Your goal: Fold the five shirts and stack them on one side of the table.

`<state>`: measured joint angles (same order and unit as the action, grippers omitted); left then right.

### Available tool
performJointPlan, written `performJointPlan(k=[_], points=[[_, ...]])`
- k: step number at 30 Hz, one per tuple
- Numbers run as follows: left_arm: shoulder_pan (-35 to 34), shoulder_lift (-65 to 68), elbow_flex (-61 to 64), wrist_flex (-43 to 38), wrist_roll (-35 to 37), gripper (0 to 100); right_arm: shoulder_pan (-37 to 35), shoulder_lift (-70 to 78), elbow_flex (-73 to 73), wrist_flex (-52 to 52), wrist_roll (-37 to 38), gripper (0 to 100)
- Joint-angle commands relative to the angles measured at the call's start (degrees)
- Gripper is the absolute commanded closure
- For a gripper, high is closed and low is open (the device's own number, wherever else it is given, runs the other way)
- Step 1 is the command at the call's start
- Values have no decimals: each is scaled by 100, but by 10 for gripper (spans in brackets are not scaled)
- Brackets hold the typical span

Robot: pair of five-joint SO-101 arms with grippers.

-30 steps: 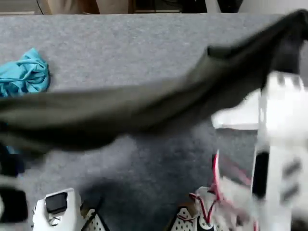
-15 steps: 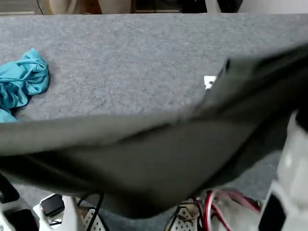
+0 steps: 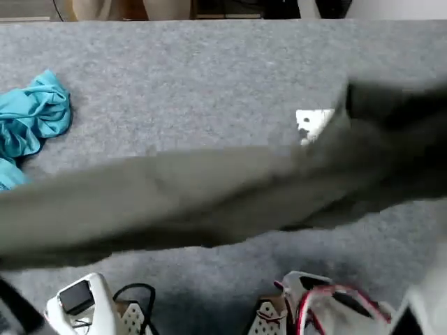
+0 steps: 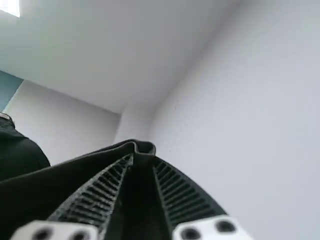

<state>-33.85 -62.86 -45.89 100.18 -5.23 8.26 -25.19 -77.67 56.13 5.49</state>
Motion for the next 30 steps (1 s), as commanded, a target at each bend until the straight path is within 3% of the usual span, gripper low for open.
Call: performJointPlan(k=[1, 5, 10, 14, 17, 19, 22, 26, 30], points=[[-62, -180, 79, 53, -44, 980, -22, -110, 40, 237, 70, 995], [-62, -382, 79, 53, -70, 980, -13, -198, 31, 607, 510, 996], [-44, -374, 255, 53, -53, 980, -40, -66, 198, 651, 519, 996], [-18, -374, 1187, -123, -35, 980, -48, 145, 813, 651, 519, 996], [-18, -374, 2338, -738, -35, 980, -251, 321, 1499, 607, 519, 996], [-18, -374, 3358, -1451, -26, 980, -593, 488, 2000, 607, 563, 996], [-9, -365, 5257, -3130, 26, 980, -971, 857, 2853, 343, 554, 996], [149, -347, 7807, -6189, 448, 978, -1279, 1578, 4189, -862, 527, 996], [914, 48, 9530, -8536, 167, 979, -1473, 2431, 5270, -2312, 519, 997]])
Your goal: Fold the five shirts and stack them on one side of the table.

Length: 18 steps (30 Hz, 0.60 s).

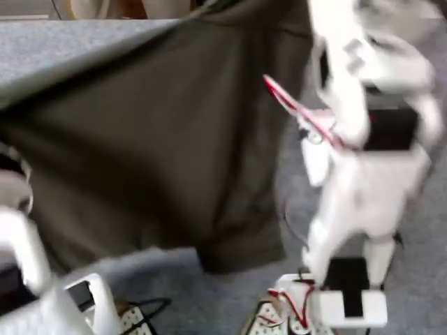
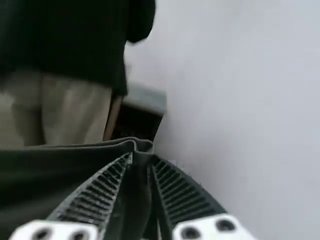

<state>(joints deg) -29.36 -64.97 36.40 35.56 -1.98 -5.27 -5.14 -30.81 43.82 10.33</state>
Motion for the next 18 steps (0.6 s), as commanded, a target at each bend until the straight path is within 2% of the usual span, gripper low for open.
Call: performJointPlan(k=[1, 3, 6, 11, 14, 18], points=[[695, 462, 1565, -2444, -264, 979, -163, 646, 743, -1389, 35, 997], [1055, 1024, 1829, -3015, -510, 979, -242, 1042, 857, -1802, 35, 997], [1222, 2158, 1574, -3622, -607, 979, -365, 1543, 840, -2180, 35, 997], [1196, 4558, -413, -3771, -589, 980, -514, 2334, 242, -2549, 35, 997], [1125, 5807, -1873, -3288, -589, 980, -514, 2870, -549, -2532, 35, 997], [1108, 6695, -3508, -1908, -589, 980, -488, 3486, -1508, -1925, 53, 997]])
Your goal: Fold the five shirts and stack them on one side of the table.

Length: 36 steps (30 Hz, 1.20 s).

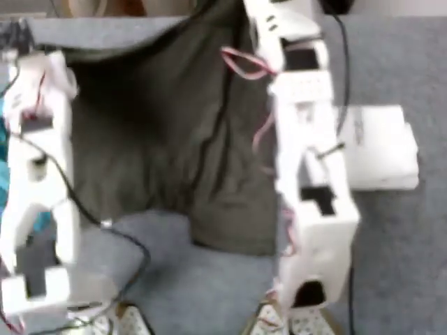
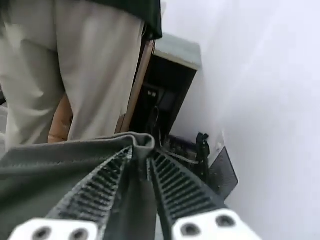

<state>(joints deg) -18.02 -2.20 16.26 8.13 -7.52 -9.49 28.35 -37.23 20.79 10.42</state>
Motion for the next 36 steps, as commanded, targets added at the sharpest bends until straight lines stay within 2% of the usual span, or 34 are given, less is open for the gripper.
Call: performJointPlan(k=[1, 7, 11, 14, 17, 20, 22, 25, 31, 36], points=[[-35, 558, -1741, 1169, -35, 980, -57, 215, -1103, 782, 35, 997], [-44, 602, -2207, 2954, -88, 980, -66, 277, -2492, 3982, 62, 996], [-62, 57, -2163, 4167, -97, 980, -57, 303, -3284, 6004, 79, 996], [-53, -523, -2154, 5011, -97, 980, -84, 303, -3653, 7314, 273, 996], [26, -963, -1996, 5600, -88, 980, -92, 295, -3864, 8185, 158, 996], [79, -1244, -1398, 5793, -88, 980, -40, 136, -3653, 8167, 62, 996], [35, -1279, -818, 5521, -88, 980, -84, -119, -3134, 8167, 62, 996], [-26, -1358, 105, 5169, -88, 980, -233, -734, -1886, 8167, 70, 996], [9, -2097, 1301, 5248, -97, 980, -268, -2404, 901, 7859, 70, 996], [-35, -3222, 2479, 5310, -211, 980, -268, -3873, 3029, 7332, 70, 996]])
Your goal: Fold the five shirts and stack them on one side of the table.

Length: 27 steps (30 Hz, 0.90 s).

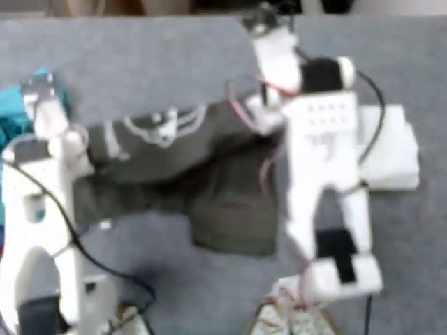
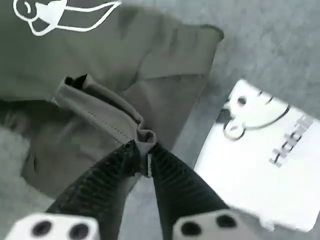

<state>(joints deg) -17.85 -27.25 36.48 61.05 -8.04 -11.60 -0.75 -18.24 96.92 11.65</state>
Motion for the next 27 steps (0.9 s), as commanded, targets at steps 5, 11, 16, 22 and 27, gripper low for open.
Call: performJointPlan(k=[5, 11, 16, 22, 27], points=[[-53, -1560, 1301, 9, -466, 980, -40, -2141, 2765, -589, -44, 996], [-545, -1455, 1846, -870, -431, 980, -75, -3143, 4092, -633, 202, 996], [-1134, -752, 1618, -1477, -431, 980, -75, -3705, 4822, -633, 466, 996], [-879, 497, 1099, -1477, -431, 980, -75, -4066, 5543, -633, 651, 996], [-571, 919, 1020, -1670, -404, 980, -75, -4198, 5938, -633, 888, 996]])
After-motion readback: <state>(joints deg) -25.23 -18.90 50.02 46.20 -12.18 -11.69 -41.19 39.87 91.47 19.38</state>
